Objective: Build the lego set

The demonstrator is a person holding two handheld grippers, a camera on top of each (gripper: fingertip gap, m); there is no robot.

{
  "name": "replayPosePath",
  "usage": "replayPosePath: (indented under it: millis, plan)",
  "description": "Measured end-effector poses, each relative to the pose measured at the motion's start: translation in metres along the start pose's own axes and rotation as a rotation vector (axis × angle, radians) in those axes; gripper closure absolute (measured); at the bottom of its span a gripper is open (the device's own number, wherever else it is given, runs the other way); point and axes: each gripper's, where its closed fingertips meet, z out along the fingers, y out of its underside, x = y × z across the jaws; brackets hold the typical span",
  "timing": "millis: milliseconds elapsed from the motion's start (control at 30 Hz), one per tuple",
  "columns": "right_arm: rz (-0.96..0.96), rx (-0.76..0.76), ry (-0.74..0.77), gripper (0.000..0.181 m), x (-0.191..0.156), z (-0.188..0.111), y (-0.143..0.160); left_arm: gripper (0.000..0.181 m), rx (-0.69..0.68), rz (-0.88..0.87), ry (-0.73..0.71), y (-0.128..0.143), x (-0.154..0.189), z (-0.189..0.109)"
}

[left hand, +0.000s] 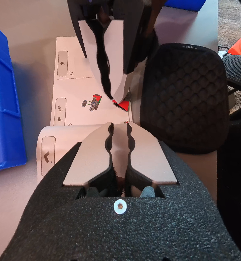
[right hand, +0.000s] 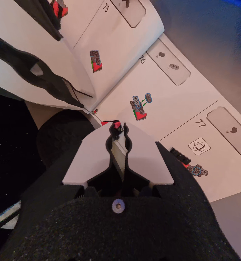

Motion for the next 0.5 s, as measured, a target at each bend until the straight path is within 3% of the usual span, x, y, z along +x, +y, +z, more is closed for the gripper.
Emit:
replayPosePath:
  millis: [33,233,500]
  plan:
    - [-0.012,-0.002,-0.003,0.172,-0.001,0.0,0.0,0.164,0.001,0.001,0.0,0.0,0.0,0.0]
    - [-0.153,-0.039,0.009,0.174,-0.003,-0.001,0.0,0.164,0.003,-0.002,-0.002,0.001,-0.001,-0.001]
    - [-0.687,-0.148,0.07,0.174,-0.011,-0.006,0.001,0.164,0.045,-0.008,-0.04,-0.005,-0.008,-0.006]
